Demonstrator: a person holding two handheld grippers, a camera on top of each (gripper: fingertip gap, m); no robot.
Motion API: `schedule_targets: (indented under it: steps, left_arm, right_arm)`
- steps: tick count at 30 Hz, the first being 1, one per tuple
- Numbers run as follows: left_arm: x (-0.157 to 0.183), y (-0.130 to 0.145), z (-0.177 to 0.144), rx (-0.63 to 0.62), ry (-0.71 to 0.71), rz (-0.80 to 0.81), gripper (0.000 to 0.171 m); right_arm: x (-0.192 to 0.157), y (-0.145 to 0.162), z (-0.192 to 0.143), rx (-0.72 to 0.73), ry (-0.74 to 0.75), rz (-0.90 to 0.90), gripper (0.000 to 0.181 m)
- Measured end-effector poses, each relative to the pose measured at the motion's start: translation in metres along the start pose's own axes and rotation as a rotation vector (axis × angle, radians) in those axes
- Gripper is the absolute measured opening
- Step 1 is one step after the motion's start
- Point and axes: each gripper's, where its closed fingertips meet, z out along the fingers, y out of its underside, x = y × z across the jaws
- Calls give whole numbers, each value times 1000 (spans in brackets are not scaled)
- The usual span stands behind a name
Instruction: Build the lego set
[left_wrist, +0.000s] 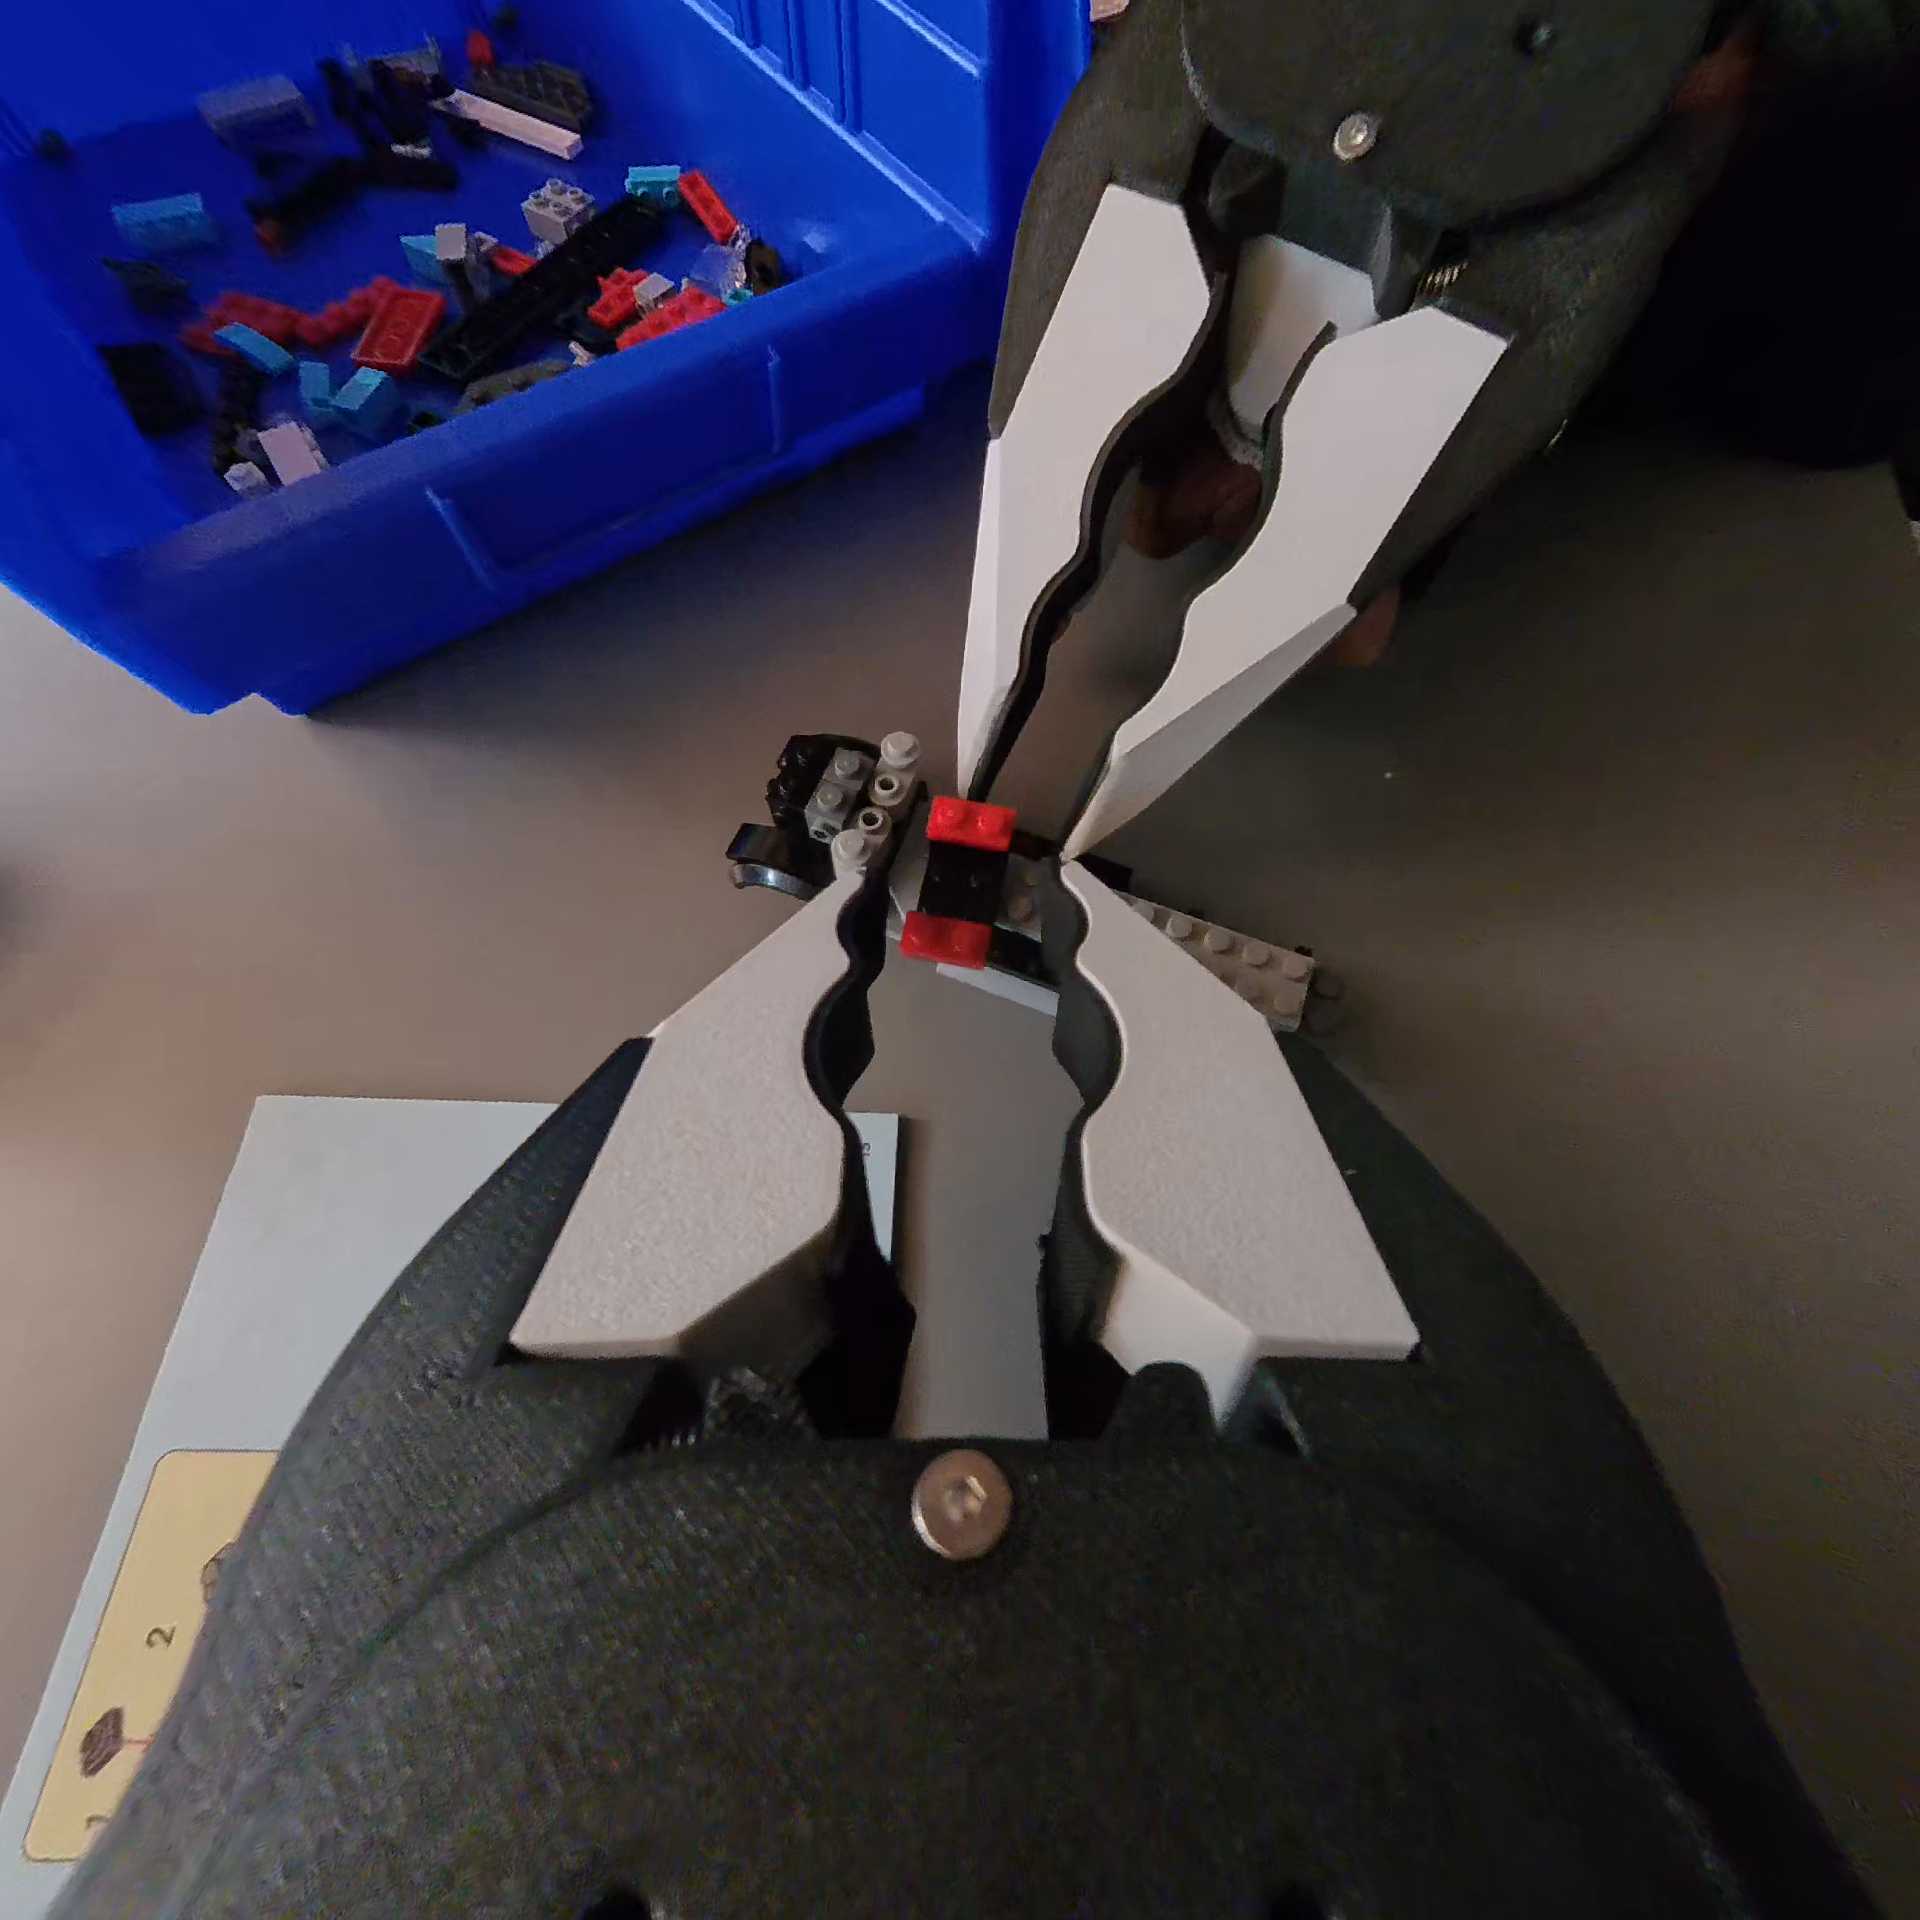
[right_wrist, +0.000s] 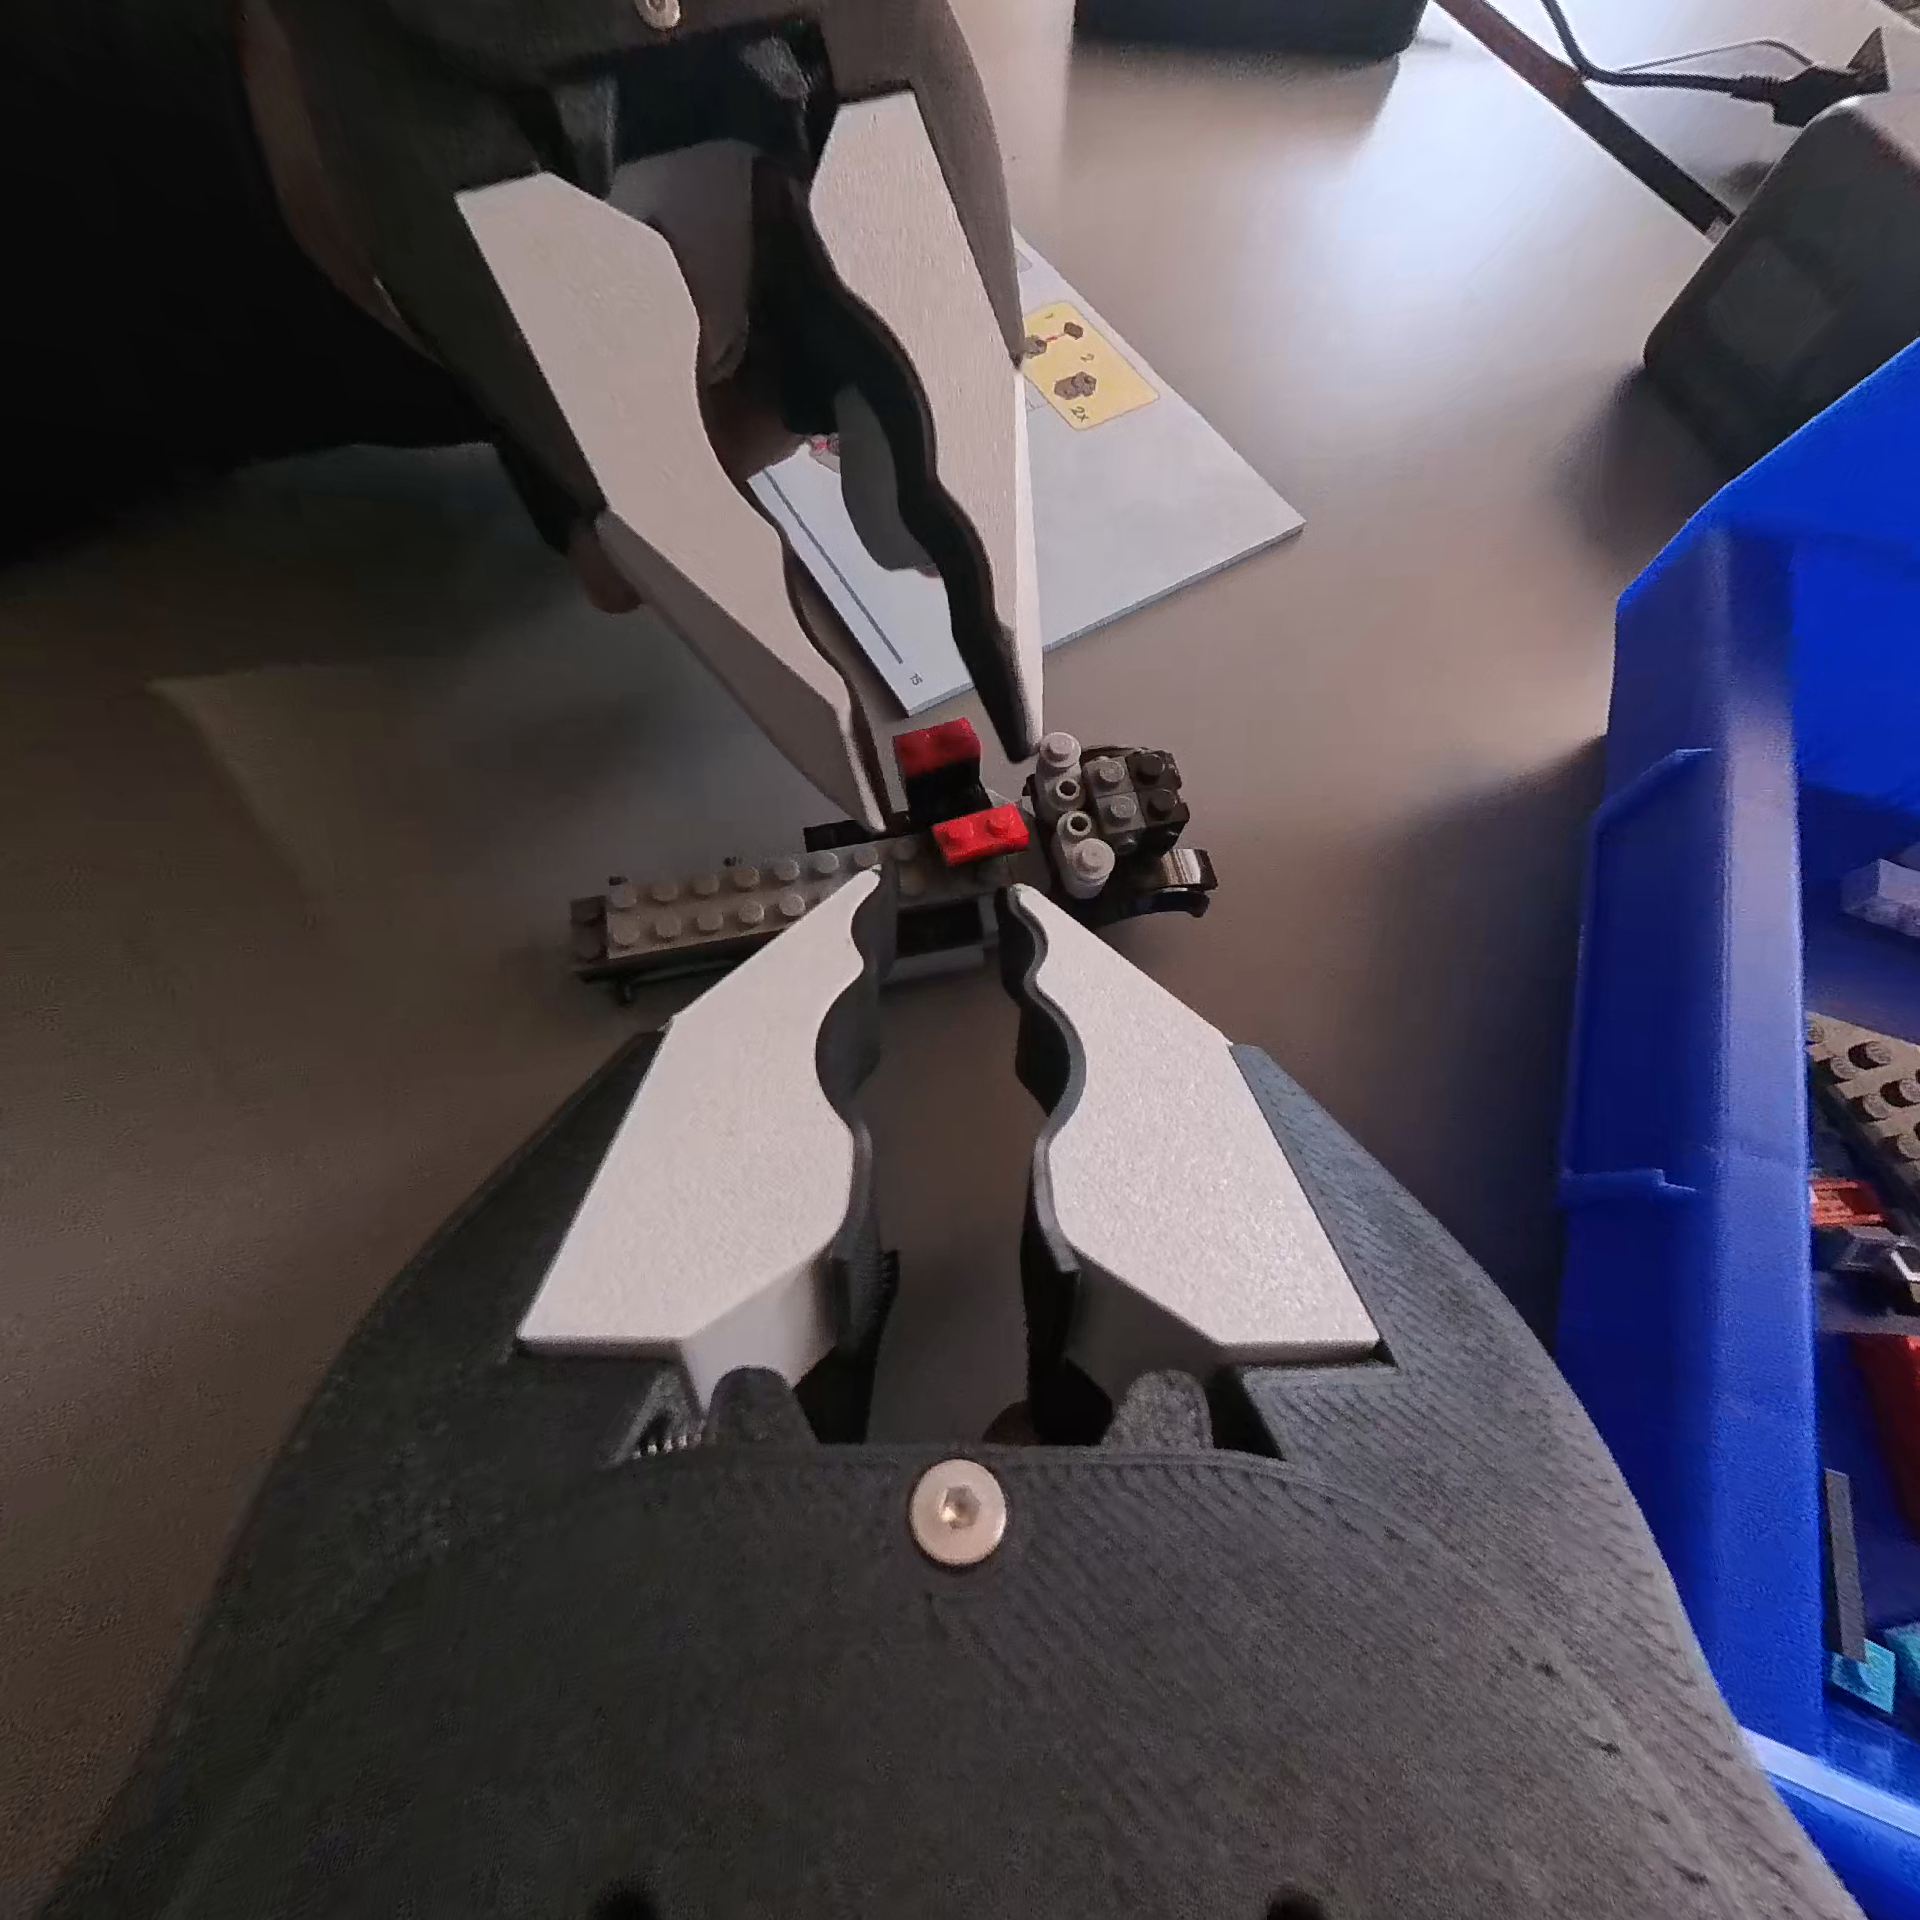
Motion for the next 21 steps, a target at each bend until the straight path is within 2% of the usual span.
schedule_targets:
  steps: [6, 14, 21]
  left_arm:
    - [-3, -2, -5, 12, -6, -9, 30]
    - [-5, 14, -18, -75, -9, -3, 29]
    - [-4, 13, -10, -82, -16, 4, 14]
  right_arm:
    - [0, 0, 0, 1, -1, 4, 20]
    - [1, 0, 0, 1, 0, 6, 20]
    - [3, 0, 0, 0, 11, 14, 20]
